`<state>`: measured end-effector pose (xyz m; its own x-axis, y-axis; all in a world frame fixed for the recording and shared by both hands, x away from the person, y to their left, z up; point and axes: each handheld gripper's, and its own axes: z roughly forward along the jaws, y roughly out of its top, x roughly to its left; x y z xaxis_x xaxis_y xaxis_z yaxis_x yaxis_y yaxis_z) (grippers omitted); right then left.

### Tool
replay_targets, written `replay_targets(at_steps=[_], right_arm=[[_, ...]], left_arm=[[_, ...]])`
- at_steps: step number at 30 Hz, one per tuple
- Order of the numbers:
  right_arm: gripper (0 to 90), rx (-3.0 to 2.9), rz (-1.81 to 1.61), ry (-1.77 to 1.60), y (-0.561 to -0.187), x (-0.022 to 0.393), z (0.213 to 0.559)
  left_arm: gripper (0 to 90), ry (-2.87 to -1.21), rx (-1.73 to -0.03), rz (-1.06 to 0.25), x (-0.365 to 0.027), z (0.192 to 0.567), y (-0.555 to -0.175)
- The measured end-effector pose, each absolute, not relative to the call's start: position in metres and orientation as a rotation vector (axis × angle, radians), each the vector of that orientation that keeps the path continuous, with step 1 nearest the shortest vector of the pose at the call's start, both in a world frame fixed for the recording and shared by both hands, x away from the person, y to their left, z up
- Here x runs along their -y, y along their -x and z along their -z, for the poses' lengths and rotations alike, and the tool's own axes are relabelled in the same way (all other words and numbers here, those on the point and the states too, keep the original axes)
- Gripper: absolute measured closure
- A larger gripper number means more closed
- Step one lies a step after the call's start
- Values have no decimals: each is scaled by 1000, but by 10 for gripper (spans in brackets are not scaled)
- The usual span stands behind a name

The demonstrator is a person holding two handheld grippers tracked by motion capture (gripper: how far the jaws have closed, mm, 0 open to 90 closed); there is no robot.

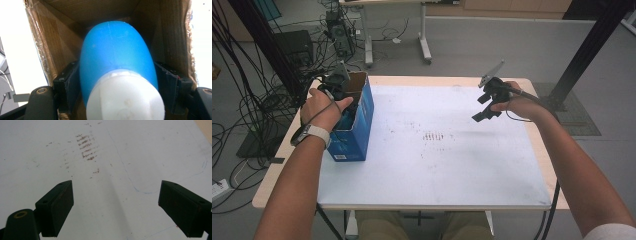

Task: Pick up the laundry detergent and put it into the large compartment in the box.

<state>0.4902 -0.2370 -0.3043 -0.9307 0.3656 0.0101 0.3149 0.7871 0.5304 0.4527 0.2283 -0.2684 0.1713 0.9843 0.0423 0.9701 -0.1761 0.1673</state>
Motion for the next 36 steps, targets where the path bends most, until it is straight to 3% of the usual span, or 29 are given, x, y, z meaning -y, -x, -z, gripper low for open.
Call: replay_targets(at_steps=[17, 27, 31, 36], right_arm=[[129, -2879, -832, -550, -488, 237, 303], [129, -2875, -831, -560, -487, 239, 302], [129, -2873, -834, -559, -486, 239, 302], [129, -2875, -830, -554, -486, 238, 302]], left_arm=[[270, -2325, -1917, -233, -230, 264, -450], [182, -2327, -1875, -263, -231, 253, -446], [72, -2316, -1890, -279, -231, 249, -445], [72, -2330, -1882, -304, -230, 243, -444]])
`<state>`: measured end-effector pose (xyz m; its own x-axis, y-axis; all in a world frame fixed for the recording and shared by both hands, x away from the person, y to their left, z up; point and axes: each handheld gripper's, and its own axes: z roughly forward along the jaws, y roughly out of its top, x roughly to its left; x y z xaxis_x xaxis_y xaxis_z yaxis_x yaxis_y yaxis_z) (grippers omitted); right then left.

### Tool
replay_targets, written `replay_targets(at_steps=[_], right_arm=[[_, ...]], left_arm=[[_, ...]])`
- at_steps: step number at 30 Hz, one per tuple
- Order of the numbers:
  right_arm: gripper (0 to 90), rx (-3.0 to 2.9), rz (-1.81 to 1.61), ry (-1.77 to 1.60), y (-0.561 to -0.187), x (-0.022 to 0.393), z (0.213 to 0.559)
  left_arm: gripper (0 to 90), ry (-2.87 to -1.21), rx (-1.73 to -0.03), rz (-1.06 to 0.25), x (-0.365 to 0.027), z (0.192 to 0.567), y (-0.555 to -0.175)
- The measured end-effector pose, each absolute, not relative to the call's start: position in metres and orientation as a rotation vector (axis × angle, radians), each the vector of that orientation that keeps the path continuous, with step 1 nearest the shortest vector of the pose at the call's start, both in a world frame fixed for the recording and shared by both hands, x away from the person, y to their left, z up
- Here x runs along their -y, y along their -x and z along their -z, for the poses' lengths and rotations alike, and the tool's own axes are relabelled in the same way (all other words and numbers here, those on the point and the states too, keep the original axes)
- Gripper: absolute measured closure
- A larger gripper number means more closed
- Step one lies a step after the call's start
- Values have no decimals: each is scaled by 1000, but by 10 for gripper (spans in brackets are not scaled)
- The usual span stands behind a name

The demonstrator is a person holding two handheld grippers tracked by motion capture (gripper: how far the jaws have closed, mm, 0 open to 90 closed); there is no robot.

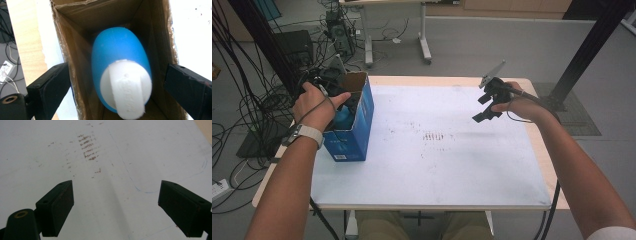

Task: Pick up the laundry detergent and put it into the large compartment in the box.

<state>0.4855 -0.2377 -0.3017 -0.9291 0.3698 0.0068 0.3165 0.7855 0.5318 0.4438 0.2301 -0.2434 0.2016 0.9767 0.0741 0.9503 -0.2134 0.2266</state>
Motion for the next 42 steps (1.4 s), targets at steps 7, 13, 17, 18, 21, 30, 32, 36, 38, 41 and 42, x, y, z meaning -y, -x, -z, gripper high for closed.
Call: replay_targets(at_steps=[7, 13, 17, 18, 21, 30, 32, 36, 38, 41, 42], right_arm=[[129, -2869, -834, -557, -485, 239, 300], [129, -2861, -836, -567, -483, 242, 298], [129, -2858, -839, -558, -481, 241, 295], [129, -2859, -838, -562, -480, 241, 295], [129, -2858, -841, -554, -479, 241, 294], [129, -2852, -850, -554, -477, 242, 291], [129, -2851, -849, -549, -477, 243, 291], [129, -2852, -849, -559, -476, 243, 291], [129, -2853, -847, -559, -476, 243, 291], [129, -2851, -845, -561, -476, 243, 291], [129, -2851, -847, -564, -475, 243, 291]], left_arm=[[44, -2339, -1832, -333, -228, 228, -439], [49, -2320, -1777, -374, -226, 208, -434], [47, -2327, -1737, -376, -223, 196, -430], [43, -2330, -1722, -358, -222, 194, -429], [47, -2342, -1670, -318, -218, 188, -426], [44, -2445, -1466, -289, -193, 174, -417], [45, -2455, -1453, -296, -186, 172, -416], [44, -2480, -1394, -296, -173, 171, -413], [46, -2504, -1360, -289, -167, 171, -413], [46, -2528, -1328, -281, -158, 173, -413], [45, -2536, -1318, -282, -155, 173, -413]])
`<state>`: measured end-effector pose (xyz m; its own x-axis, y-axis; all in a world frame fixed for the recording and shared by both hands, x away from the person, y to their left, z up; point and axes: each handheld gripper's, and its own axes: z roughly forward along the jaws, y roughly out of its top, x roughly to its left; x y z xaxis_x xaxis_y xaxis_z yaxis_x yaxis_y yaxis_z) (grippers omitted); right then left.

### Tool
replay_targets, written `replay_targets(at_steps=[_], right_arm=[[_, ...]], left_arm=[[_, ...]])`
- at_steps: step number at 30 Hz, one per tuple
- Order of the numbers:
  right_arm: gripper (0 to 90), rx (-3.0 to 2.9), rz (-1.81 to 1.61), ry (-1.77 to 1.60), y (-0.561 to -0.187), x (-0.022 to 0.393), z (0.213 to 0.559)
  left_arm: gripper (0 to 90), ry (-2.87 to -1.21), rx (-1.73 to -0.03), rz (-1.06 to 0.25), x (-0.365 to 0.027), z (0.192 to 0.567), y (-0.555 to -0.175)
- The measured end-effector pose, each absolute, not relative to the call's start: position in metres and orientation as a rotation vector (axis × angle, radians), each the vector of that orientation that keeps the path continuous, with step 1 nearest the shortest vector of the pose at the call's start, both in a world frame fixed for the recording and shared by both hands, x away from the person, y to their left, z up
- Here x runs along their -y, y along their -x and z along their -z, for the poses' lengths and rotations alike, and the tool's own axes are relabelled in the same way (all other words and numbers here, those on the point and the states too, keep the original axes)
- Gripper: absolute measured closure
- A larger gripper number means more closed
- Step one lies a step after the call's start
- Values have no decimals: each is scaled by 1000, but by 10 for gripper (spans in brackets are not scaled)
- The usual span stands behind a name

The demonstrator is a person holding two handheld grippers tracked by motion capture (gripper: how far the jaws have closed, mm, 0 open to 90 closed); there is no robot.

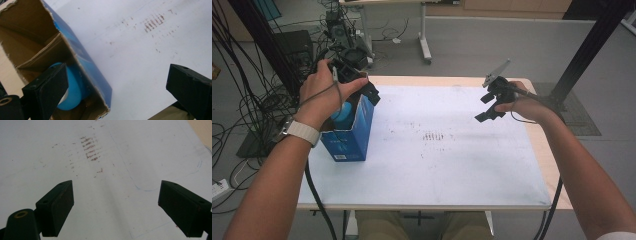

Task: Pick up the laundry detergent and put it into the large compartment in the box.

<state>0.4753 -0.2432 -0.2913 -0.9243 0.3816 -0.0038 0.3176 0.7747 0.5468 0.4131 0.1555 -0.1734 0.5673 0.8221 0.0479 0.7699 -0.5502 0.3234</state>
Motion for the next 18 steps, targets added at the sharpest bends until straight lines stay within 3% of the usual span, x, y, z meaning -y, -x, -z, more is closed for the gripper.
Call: replay_targets(at_steps=[18], right_arm=[[129, -2833, -861, -559, -470, 247, 285]], left_arm=[[46, -2722, -981, -173, -106, 195, -416]])
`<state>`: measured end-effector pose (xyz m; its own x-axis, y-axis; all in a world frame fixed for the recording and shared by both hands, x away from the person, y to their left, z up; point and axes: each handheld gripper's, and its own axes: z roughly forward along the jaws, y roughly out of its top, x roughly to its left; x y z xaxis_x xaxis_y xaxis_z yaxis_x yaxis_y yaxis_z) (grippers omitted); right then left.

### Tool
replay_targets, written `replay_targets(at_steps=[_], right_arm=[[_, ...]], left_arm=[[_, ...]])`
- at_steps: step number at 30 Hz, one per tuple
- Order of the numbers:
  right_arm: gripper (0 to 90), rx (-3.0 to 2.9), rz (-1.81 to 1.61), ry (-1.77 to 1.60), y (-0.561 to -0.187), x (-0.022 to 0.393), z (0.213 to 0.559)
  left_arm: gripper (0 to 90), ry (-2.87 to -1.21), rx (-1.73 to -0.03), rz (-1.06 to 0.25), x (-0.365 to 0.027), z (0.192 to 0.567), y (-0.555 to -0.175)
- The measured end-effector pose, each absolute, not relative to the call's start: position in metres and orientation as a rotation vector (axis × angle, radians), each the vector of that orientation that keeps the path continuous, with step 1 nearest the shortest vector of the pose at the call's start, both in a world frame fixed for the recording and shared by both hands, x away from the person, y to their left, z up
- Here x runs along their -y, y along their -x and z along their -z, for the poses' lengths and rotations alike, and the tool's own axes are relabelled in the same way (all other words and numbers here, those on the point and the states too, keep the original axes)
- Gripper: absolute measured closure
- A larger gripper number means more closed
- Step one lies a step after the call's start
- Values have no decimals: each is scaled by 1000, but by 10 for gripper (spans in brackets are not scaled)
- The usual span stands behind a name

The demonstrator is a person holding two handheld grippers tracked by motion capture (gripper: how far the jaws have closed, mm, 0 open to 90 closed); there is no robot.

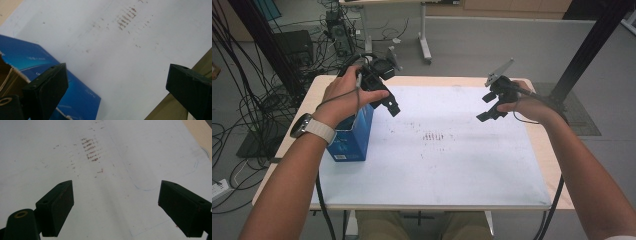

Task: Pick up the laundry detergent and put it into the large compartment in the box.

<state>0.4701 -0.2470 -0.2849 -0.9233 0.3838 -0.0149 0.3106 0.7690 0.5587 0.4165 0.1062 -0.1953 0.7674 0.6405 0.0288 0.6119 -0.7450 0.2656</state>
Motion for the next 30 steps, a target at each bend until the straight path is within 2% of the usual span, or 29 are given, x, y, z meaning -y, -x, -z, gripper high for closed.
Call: replay_targets(at_steps=[30], right_arm=[[129, -2830, -877, -585, -467, 252, 289]], left_arm=[[68, -2888, -718, -140, -56, 227, -419]])
